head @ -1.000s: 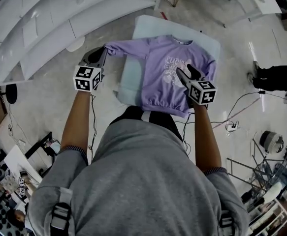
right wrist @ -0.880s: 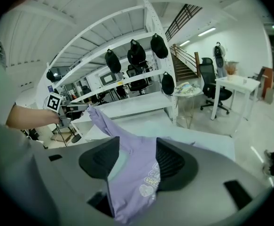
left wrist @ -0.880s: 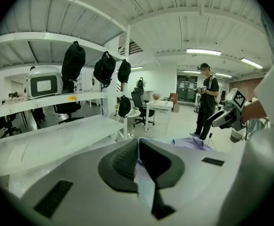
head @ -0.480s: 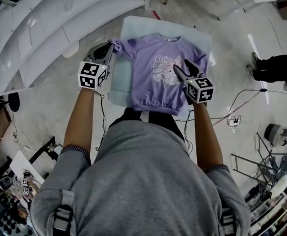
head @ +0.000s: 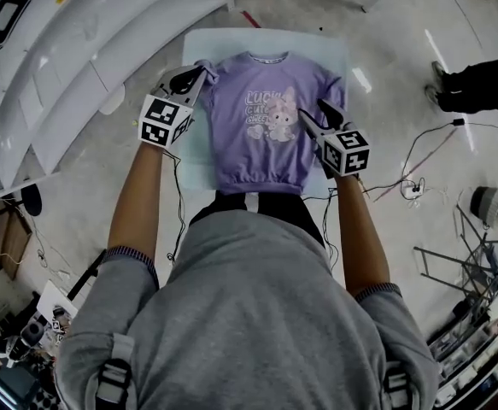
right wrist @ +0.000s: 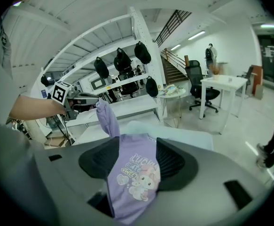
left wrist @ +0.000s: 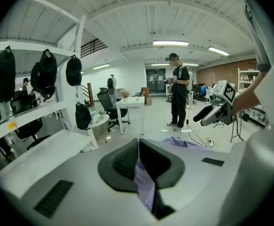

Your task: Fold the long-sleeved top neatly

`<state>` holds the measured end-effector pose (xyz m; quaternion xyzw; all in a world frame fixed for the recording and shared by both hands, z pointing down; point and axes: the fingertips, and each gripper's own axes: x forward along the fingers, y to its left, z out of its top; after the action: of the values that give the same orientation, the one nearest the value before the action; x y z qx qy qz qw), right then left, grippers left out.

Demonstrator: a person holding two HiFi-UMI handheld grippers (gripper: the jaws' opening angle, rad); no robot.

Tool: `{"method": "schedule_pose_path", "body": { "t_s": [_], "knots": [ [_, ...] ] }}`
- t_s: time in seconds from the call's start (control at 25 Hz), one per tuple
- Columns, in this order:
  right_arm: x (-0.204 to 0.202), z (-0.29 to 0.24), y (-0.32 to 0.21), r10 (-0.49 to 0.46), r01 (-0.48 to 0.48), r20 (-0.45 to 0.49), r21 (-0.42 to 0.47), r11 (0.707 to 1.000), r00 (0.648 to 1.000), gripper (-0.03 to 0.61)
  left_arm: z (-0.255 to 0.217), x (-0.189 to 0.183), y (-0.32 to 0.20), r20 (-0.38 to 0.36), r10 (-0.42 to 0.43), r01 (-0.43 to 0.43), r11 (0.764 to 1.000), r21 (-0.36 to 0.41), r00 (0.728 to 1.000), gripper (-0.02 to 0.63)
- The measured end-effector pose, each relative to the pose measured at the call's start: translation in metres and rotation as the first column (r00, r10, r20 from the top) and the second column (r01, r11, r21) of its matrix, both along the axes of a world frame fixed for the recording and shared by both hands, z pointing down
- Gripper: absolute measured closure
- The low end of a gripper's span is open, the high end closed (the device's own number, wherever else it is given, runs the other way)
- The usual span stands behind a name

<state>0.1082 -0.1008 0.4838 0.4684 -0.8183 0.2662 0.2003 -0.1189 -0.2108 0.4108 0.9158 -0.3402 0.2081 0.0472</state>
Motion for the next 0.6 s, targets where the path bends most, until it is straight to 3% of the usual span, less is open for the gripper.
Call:
{"method": "schedule_pose_path", "body": {
  "t_s": [0.28, 0.6],
  "knots": [
    [0.041, 0.019, 0.011, 0.053, -0.052, 0.010, -0.036, 0.998, 0.999, 0.316, 0.031, 0.070, -0.005, 0.053, 0.134, -0.131, 0.990, -0.052, 0.990, 0.588],
    [0.086, 0.043, 0.029, 0.096, -0.094, 0.012, -0.094, 0.991, 0.995, 0.316, 0.089, 0.152, -0.006, 0.088, 0.229, -0.217, 0.967, -0.131, 0.969, 0.588]
  ]
}}
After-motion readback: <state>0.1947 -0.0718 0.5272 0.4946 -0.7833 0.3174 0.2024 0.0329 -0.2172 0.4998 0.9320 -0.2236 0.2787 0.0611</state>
